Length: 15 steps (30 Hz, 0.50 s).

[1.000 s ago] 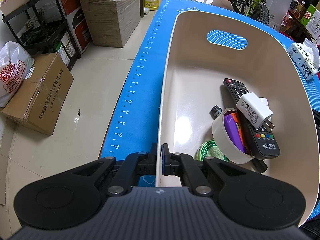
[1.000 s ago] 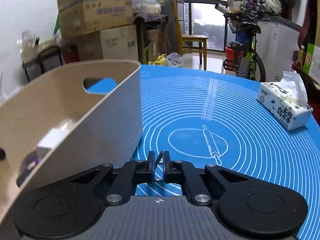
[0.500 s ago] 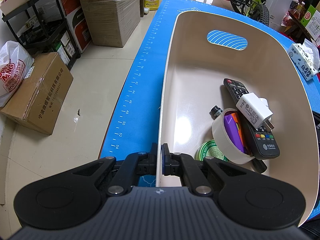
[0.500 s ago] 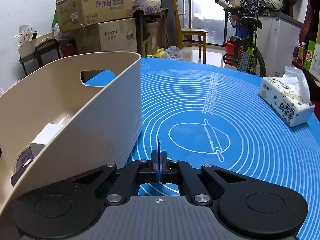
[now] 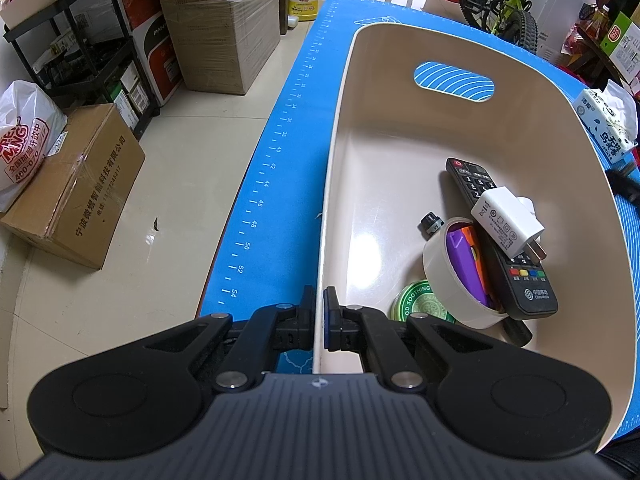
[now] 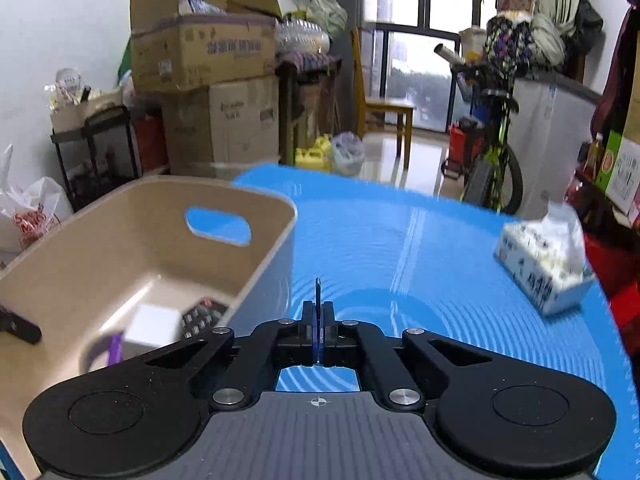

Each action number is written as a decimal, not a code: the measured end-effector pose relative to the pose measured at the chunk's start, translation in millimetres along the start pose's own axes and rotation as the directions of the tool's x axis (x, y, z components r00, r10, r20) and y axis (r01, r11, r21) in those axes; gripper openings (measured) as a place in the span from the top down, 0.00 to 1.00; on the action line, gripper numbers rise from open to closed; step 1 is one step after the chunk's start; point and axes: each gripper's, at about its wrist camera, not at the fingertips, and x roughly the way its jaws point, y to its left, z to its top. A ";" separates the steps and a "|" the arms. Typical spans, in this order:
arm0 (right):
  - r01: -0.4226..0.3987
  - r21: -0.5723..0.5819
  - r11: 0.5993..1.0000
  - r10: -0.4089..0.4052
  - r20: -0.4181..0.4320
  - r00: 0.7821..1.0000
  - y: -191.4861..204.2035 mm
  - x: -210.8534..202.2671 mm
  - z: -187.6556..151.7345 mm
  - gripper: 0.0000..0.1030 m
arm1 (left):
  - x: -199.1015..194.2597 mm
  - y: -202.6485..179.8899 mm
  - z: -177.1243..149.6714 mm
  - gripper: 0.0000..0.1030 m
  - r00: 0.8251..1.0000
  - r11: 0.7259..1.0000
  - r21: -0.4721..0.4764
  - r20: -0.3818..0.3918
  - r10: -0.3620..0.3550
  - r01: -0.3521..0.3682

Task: Organize rigid objects
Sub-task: 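Carry the key ring into the bin and release it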

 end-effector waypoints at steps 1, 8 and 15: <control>0.001 0.001 1.000 -0.001 0.012 1.000 0.3 -4.3 4.2 0.88 | -0.3 0.3 0.0 0.95 1.000 1.000 0.000 0.000 0.000 0.000; -0.004 -0.018 1.000 0.006 0.105 0.994 9.5 -33.5 39.1 0.88 | -1.0 -0.1 0.2 0.96 1.000 1.000 -0.001 0.004 0.000 0.000; -0.070 -0.027 0.997 0.072 0.113 0.991 39.5 -42.4 62.2 0.88 | -1.4 0.4 0.6 0.96 1.000 1.000 -0.002 0.007 -0.002 0.002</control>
